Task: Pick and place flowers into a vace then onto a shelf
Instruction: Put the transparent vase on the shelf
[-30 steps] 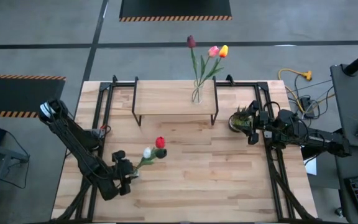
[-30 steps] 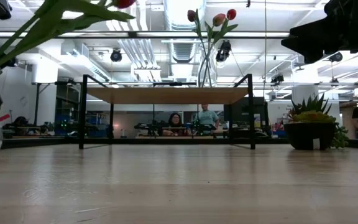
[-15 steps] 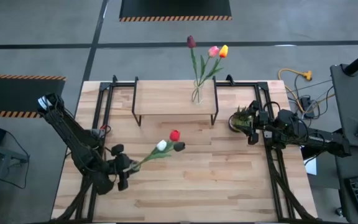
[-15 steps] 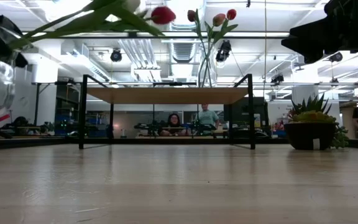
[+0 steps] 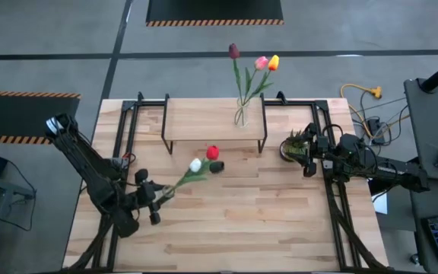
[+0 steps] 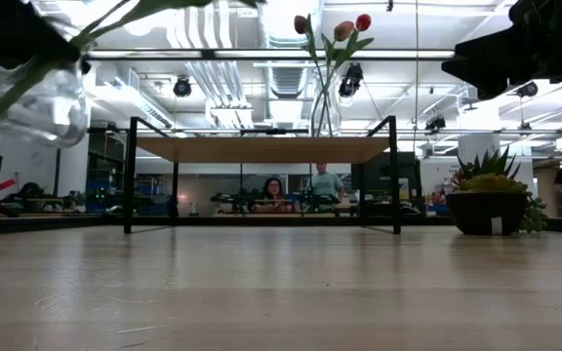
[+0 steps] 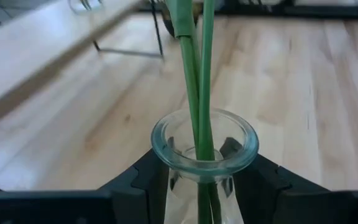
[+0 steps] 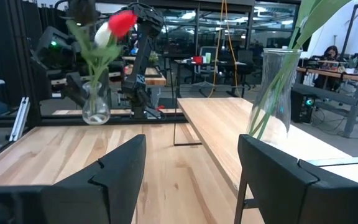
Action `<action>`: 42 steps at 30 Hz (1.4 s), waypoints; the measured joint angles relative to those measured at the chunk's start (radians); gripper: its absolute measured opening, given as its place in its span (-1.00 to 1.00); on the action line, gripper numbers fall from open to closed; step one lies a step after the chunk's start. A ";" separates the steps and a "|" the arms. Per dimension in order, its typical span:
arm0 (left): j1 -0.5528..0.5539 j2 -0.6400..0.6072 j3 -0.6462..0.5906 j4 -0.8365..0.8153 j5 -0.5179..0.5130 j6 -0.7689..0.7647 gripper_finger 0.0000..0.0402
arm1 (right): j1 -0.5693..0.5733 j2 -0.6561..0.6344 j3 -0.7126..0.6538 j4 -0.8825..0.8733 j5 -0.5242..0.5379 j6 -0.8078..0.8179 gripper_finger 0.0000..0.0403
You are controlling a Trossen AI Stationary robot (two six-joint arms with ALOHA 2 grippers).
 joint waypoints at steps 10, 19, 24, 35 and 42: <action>0.081 -0.031 0.007 0.028 -0.120 0.018 -0.37 | 0.000 0.000 0.000 0.010 0.000 0.000 0.21; 0.300 -0.052 0.068 0.312 0.042 0.597 -0.37 | 0.000 0.001 0.000 0.030 0.000 0.000 0.21; 0.442 -0.113 0.079 0.373 0.046 0.764 -0.37 | 0.000 0.001 0.000 0.030 0.000 0.000 0.21; 0.778 -0.166 0.053 0.556 0.306 0.887 -0.37 | 0.000 0.001 0.000 0.029 0.000 0.000 0.21; 0.968 -0.166 0.051 0.604 0.413 0.903 -0.37 | 0.000 0.001 0.000 0.028 0.000 0.000 0.21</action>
